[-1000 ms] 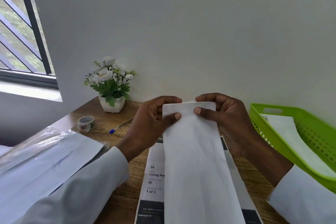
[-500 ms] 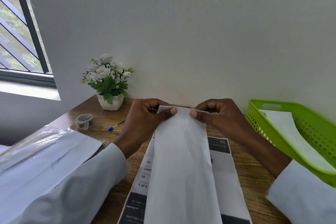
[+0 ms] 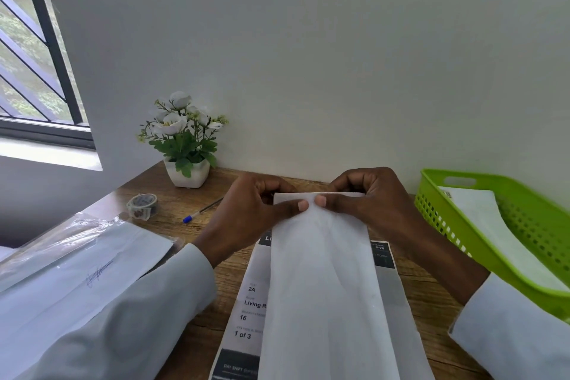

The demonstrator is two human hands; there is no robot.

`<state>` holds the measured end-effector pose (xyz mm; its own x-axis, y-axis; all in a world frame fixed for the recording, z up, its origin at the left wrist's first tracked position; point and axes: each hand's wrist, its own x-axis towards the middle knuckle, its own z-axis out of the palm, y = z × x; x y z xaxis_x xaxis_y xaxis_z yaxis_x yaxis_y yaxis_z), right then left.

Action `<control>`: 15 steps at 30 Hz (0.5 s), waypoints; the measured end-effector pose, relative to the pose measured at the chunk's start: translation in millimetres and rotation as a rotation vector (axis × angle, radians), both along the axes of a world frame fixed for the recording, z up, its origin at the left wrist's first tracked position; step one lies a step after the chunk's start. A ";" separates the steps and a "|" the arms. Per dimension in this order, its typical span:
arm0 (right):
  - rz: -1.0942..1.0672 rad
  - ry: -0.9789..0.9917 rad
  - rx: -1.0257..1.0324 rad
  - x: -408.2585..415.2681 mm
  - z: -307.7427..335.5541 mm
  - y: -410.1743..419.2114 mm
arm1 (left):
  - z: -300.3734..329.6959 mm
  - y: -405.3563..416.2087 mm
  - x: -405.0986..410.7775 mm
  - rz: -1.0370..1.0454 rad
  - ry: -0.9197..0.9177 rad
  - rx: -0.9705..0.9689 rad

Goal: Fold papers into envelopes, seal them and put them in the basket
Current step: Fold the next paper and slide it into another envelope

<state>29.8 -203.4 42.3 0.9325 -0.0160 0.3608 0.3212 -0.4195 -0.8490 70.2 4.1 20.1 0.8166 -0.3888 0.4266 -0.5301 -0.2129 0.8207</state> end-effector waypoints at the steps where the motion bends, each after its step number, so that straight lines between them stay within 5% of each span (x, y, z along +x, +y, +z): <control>1: 0.021 -0.009 0.010 -0.9 1.2 0.0 | 0.4 -0.3 0.3 -0.004 -0.023 -0.009; 5: 0.100 -0.019 0.200 -4.3 8.9 -1.6 | 2.4 0.6 3.4 0.047 0.031 -0.255; 9: 0.035 0.027 0.422 -3.6 12.2 0.8 | 0.4 0.1 7.3 0.295 -0.162 -0.113; 15: 0.083 0.144 0.536 -4.6 7.9 13.7 | -1.6 -17.4 -9.7 -0.033 -0.069 -0.102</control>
<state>25.2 -189.7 50.2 0.9776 -0.0867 0.1916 0.2001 0.1041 -0.9742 60.4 -13.3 18.5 0.7715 -0.3667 0.5200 -0.5913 -0.1116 0.7987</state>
